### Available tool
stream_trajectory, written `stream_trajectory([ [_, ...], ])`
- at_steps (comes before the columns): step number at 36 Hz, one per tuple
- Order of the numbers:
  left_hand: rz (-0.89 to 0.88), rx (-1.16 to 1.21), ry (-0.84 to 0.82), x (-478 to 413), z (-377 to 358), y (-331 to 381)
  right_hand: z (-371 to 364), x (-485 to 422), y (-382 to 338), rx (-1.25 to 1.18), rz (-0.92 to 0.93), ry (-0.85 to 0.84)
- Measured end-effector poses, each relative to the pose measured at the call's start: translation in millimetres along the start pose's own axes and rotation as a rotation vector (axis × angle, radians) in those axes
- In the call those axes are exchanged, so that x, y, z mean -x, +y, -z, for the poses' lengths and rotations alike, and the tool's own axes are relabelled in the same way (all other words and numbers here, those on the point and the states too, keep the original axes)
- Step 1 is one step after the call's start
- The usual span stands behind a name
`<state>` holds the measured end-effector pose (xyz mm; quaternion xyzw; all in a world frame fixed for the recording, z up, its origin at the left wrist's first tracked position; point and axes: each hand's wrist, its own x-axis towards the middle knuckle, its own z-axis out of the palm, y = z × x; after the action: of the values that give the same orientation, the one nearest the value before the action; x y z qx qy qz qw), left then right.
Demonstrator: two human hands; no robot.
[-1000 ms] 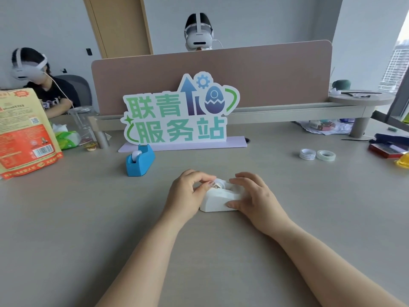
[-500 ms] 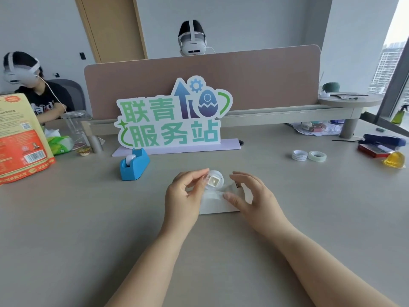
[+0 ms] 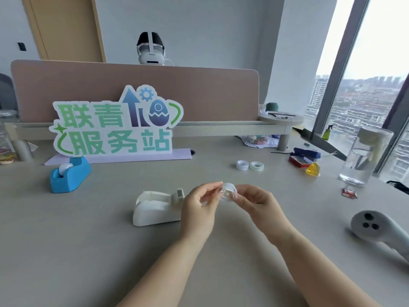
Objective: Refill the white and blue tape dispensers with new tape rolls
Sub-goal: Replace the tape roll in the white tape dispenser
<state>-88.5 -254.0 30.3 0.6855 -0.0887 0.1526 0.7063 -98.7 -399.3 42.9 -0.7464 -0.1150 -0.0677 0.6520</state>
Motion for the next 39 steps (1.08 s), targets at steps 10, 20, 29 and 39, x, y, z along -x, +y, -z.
stream_trajectory([
  [10,0.037,-0.032,-0.109,1.6,-0.1,-20.1,8.2,-7.9,19.9,0.065,-0.014,0.013],
  [20,0.031,-0.047,-0.107,1.8,-3.4,-20.1,7.5,-3.1,25.8,0.073,0.043,0.07],
  [29,0.047,-0.055,-0.062,0.7,-2.4,-22.1,6.1,1.6,21.1,-0.176,-0.076,0.049],
  [39,-0.05,-0.165,-0.127,1.4,-1.1,-20.3,8.6,-0.9,18.6,-0.396,-0.192,0.021],
])
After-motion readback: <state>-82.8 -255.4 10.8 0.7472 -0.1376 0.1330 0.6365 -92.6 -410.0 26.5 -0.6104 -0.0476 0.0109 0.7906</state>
